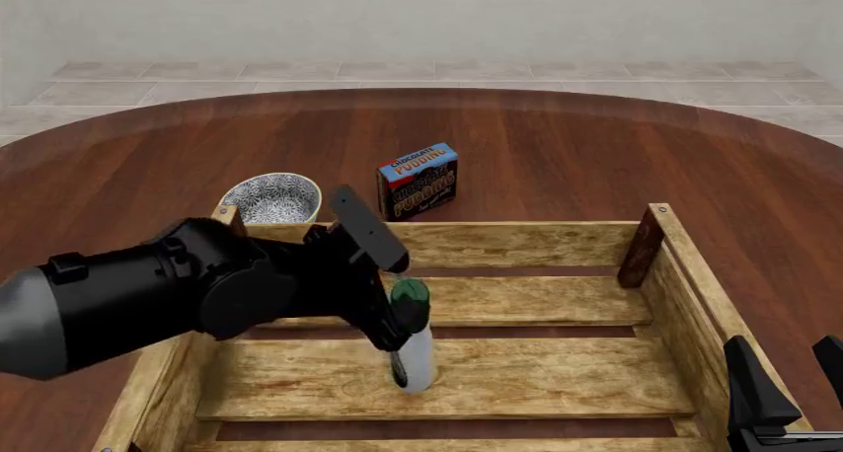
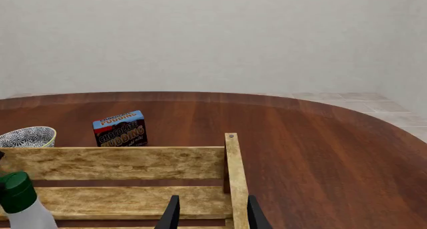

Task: Pick up the salad dressing and put it in the tray.

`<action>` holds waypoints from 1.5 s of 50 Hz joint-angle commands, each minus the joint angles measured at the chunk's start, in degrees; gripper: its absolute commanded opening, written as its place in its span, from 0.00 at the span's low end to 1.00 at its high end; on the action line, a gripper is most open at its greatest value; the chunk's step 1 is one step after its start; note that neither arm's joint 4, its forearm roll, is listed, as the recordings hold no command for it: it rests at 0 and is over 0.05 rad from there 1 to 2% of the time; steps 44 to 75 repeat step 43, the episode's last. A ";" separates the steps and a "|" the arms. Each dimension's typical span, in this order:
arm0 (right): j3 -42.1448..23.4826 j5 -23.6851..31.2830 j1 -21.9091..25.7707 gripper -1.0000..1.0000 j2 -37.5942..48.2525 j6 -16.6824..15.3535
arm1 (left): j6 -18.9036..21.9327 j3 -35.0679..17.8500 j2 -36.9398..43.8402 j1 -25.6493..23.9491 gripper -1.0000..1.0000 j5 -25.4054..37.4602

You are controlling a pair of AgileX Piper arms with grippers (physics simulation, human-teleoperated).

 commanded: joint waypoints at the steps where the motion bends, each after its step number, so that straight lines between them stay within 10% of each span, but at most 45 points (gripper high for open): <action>1: 0.00 0.00 0.00 1.00 0.00 0.01 | -0.04 -1.30 -2.24 -0.02 1.00 1.29; 75: 0.00 0.00 0.00 1.00 -0.01 0.01 | 0.73 -2.77 -13.28 2.30 1.00 4.66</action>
